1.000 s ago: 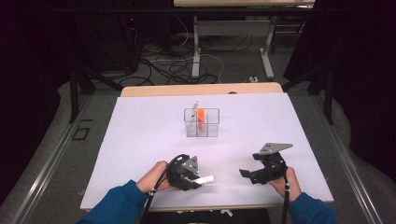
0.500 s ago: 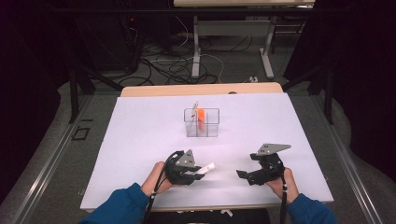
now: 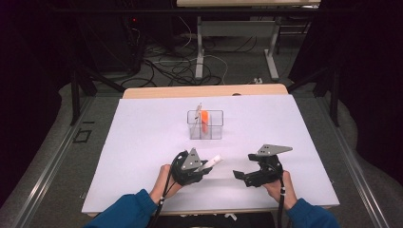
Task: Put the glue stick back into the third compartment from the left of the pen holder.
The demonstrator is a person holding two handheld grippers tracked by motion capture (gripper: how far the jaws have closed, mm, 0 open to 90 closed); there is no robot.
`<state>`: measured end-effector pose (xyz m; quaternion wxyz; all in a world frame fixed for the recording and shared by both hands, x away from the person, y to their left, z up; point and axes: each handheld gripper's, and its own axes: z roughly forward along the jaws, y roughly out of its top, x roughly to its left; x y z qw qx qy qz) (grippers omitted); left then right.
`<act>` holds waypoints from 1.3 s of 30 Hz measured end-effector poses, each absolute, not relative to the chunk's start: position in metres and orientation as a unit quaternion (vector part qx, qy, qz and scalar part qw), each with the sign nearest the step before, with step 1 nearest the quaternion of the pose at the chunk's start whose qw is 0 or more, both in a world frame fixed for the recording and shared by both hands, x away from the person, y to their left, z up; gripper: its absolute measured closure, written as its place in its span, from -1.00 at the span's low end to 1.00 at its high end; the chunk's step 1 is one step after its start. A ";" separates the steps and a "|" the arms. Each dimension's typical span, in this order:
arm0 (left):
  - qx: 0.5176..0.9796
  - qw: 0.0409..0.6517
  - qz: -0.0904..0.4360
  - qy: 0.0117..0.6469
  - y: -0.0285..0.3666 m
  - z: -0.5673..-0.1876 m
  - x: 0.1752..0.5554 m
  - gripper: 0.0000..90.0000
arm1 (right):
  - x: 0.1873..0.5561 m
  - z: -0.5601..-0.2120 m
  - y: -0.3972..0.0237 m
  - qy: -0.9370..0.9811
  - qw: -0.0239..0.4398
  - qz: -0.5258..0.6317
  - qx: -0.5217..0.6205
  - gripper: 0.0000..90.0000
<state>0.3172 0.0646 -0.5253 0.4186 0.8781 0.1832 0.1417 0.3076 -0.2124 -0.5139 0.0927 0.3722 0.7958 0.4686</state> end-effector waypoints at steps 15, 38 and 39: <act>0.857 0.433 0.192 0.204 0.049 -0.528 0.315 0.57 | 0.322 -0.518 -0.169 0.738 0.037 0.508 0.443 -0.46; 0.851 0.441 0.204 0.200 0.044 -0.530 0.316 0.36 | 0.326 -0.512 -0.170 0.681 0.014 0.567 0.464 0.49; 0.852 0.436 0.204 0.206 0.045 -0.529 0.317 0.21 | 0.326 -0.509 -0.169 0.683 0.021 0.567 0.461 0.49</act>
